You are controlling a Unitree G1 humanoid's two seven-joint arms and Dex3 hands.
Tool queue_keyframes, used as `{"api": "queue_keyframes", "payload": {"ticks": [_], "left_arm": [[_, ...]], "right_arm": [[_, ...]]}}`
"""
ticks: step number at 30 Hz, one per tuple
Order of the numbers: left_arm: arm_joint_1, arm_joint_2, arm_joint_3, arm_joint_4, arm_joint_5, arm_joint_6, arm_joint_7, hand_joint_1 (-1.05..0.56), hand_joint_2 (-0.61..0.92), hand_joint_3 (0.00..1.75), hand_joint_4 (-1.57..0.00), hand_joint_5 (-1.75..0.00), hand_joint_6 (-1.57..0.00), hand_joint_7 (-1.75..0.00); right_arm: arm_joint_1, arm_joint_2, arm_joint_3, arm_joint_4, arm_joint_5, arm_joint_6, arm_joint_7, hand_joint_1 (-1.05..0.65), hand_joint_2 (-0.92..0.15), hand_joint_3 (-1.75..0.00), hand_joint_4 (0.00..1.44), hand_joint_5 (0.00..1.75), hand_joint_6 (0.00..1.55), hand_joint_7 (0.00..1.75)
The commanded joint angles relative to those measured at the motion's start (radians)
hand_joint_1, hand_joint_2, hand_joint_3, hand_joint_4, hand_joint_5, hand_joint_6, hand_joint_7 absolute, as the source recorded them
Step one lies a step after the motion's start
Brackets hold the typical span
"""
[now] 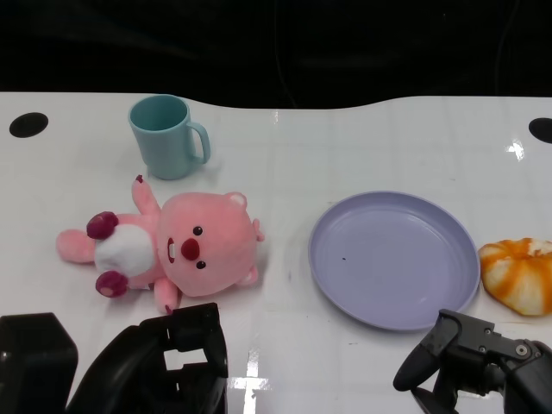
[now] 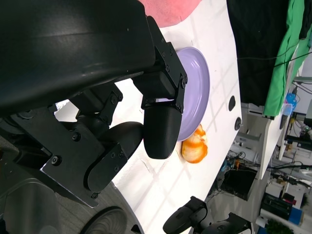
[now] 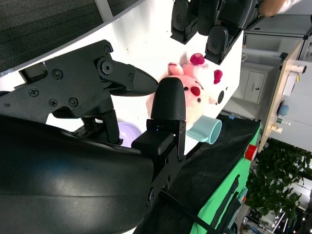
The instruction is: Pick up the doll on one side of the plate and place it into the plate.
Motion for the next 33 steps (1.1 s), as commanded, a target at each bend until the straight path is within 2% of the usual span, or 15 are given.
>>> {"api": "queue_keyframes", "payload": {"ticks": [1, 28, 33], "left_arm": [[-0.005, 0.009, 0.005, 0.009, 0.007, -0.003, 0.000, -0.17, 0.37, 1.46, -0.92, -1.75, -0.79, -1.68], [-0.004, 0.010, 0.013, 0.011, 0.005, -0.011, -0.004, -0.19, 0.37, 1.45, -0.90, -1.75, -0.78, -1.66], [-0.011, -0.008, 0.030, 0.017, -0.012, -0.030, -0.005, -0.16, 0.43, 1.35, -0.88, -1.68, -0.80, -1.46]], "right_arm": [[-0.002, -0.010, -0.010, -0.003, 0.005, -0.003, 0.002, -0.23, -0.74, -0.74, 0.63, 1.65, 0.57, 1.33], [-0.002, -0.010, -0.012, 0.000, 0.005, -0.011, 0.004, -0.24, -0.75, -0.72, 0.63, 1.65, 0.57, 1.33], [-0.006, -0.009, -0.010, -0.001, 0.005, -0.007, 0.004, -0.23, -0.74, -0.73, 0.64, 1.65, 0.57, 1.33]]}}
